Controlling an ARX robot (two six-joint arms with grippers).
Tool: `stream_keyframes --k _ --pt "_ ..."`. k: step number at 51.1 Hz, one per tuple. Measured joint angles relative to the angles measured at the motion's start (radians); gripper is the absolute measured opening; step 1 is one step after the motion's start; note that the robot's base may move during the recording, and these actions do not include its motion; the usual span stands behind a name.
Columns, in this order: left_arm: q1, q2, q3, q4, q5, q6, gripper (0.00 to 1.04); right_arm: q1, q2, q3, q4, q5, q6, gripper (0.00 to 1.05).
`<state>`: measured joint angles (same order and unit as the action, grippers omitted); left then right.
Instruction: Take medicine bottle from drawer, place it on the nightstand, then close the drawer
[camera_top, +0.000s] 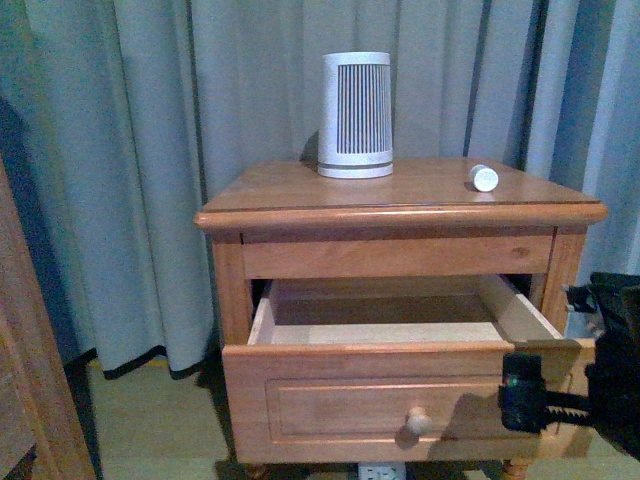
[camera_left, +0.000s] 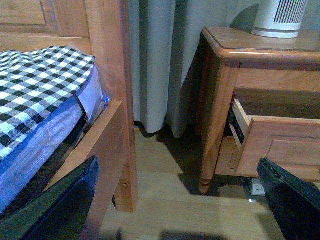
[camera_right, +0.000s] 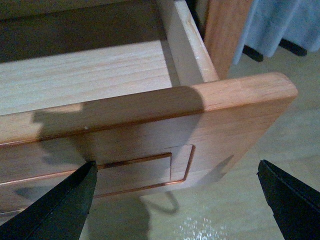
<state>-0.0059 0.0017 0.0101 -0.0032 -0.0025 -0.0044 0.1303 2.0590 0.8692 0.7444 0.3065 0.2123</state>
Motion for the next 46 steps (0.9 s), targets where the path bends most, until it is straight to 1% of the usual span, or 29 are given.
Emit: stream_keyframes --k 8,18,25,35,39,46 --pt "0.0 0.0 0.0 0.0 0.0 0.0 0.98 -0.009 0.121 0.199 -0.034 -0.008 -0.052 0.98" --pt "0.0 0.0 0.0 0.0 0.0 0.0 0.98 -0.017 0.271 0.474 -0.119 -0.015 -0.098 0.98" --pt "0.0 0.0 0.0 0.0 0.0 0.0 0.98 -0.018 0.33 0.572 -0.175 -0.024 -0.13 0.98" --pt "0.0 0.0 0.0 0.0 0.0 0.0 0.98 -0.018 0.327 0.594 -0.206 -0.038 -0.123 0.98" --pt "0.0 0.0 0.0 0.0 0.0 0.0 0.98 -0.021 0.278 0.535 -0.202 -0.025 -0.087 0.98" --pt "0.0 0.0 0.0 0.0 0.0 0.0 0.98 -0.026 0.083 0.341 -0.197 -0.032 -0.04 0.98"
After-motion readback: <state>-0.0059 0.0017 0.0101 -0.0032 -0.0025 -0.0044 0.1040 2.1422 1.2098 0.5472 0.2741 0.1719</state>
